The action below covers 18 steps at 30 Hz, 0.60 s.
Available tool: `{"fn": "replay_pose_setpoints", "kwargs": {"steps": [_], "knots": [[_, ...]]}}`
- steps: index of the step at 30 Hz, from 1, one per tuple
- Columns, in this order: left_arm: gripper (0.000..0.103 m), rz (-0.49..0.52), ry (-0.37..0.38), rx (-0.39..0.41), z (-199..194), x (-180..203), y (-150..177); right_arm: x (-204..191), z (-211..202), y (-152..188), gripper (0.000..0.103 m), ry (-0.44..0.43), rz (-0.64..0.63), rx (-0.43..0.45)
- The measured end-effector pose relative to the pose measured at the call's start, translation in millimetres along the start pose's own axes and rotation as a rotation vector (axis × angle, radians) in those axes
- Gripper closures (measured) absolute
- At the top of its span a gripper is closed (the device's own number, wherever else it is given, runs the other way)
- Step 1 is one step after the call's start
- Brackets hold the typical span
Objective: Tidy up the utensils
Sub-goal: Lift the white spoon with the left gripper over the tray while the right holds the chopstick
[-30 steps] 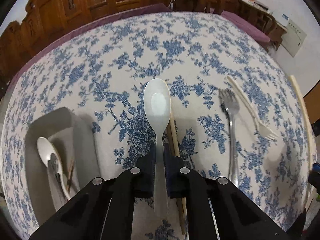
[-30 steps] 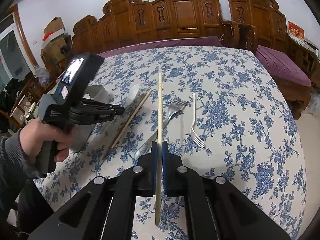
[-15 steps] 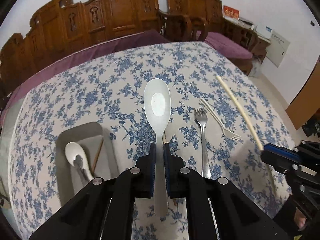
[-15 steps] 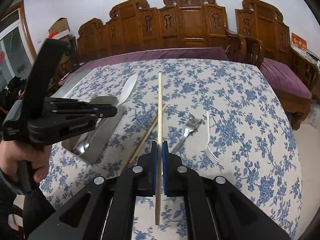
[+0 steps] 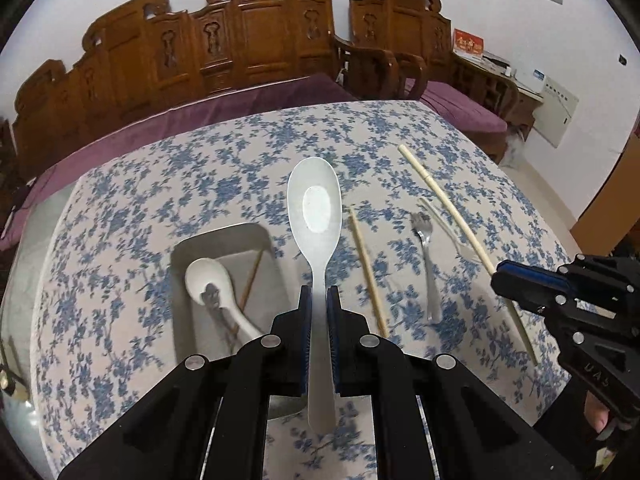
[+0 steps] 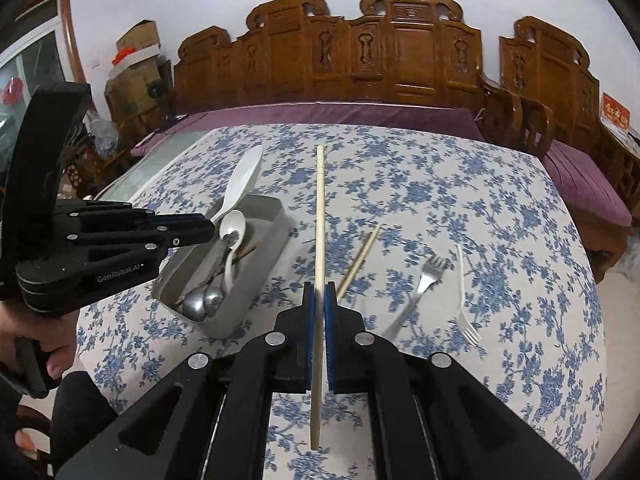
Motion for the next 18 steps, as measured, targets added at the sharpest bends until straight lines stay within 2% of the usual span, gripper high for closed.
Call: {"fn": "replay_pose_setpoints", "kwargs": {"steps": [18], "knots": [[0.096, -0.108, -0.031, -0.045, 31, -75, 33, -53, 30, -9, 0.097, -0.025, -0.068, -0.044]]}}
Point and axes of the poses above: each gripper's, at about its wrist camera, not at the fingertips, and z roughly the way its jaws point, x to its right, y to its underside, the point moved 4 cm from there along z, roughly the way its jaws point, and after that the axes turned 5 degrees about -z, right-handed, at the moved point
